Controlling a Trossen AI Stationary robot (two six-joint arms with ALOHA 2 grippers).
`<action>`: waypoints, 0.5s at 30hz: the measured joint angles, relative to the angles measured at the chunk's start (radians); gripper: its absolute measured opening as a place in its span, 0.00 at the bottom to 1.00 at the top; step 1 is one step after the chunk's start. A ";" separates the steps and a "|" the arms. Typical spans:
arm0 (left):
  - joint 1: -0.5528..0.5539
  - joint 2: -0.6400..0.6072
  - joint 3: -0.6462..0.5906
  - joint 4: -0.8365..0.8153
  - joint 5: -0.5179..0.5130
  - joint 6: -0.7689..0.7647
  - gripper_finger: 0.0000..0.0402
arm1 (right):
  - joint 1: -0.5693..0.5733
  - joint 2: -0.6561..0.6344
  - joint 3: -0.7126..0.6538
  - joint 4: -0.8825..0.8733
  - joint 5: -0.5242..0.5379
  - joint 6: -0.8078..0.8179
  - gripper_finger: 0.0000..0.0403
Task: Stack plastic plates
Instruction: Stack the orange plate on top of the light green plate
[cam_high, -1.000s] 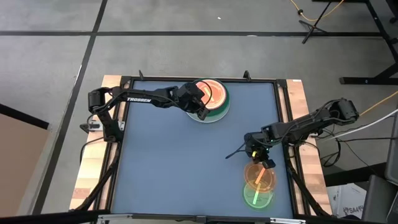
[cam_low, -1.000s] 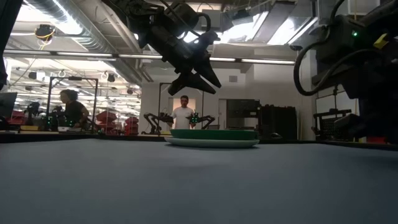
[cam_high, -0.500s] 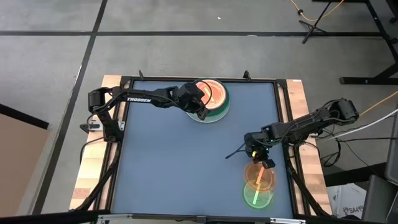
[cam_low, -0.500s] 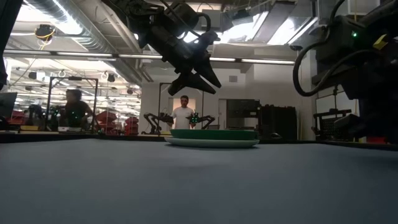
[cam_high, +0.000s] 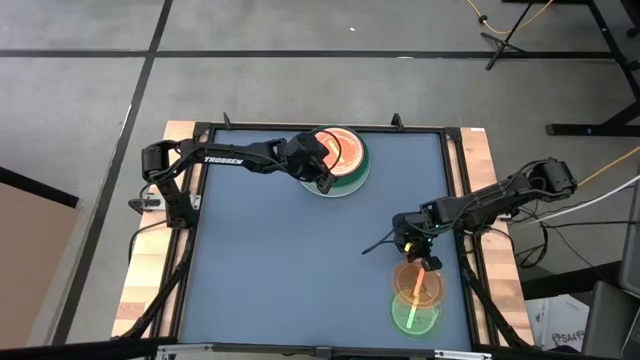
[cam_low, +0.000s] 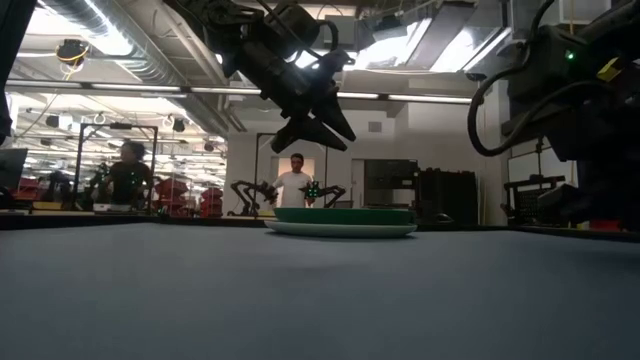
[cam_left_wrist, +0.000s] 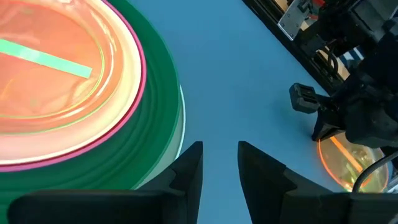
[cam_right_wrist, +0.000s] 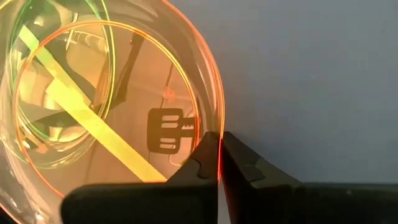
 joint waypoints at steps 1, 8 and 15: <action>0.000 0.000 0.000 0.000 0.000 0.008 0.23 | 0.000 0.000 0.001 -0.001 0.000 0.008 0.01; 0.000 -0.006 0.000 0.009 0.001 0.039 0.23 | 0.002 0.003 0.058 -0.006 0.001 0.011 0.00; 0.000 -0.049 -0.001 0.002 0.005 0.089 0.23 | 0.002 0.003 0.131 -0.006 0.038 0.010 0.00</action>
